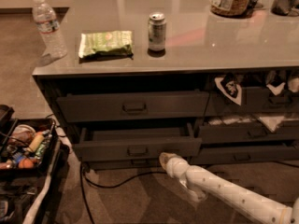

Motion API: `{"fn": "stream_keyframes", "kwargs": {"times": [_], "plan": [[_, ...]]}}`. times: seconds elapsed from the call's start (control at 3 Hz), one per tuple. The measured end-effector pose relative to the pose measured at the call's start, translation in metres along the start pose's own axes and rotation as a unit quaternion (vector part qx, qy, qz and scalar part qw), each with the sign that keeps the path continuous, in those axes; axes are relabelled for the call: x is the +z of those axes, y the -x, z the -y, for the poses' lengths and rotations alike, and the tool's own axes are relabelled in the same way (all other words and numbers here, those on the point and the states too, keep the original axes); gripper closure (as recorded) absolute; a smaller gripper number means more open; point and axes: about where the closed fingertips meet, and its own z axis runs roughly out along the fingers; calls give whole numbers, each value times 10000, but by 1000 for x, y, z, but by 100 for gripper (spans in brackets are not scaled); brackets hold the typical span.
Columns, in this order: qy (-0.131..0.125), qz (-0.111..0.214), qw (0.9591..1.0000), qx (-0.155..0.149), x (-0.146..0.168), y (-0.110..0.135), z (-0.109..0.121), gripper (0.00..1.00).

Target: Close middle drawer

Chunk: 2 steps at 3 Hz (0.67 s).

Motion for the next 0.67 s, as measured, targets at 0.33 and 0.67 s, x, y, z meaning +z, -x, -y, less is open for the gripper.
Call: {"fn": "stream_keyframes", "kwargs": {"times": [0.33,0.67], "plan": [[-37,120,9995,-284,19,5,12,100],[-62,86,9993,-371,30,2,25,100]]}}
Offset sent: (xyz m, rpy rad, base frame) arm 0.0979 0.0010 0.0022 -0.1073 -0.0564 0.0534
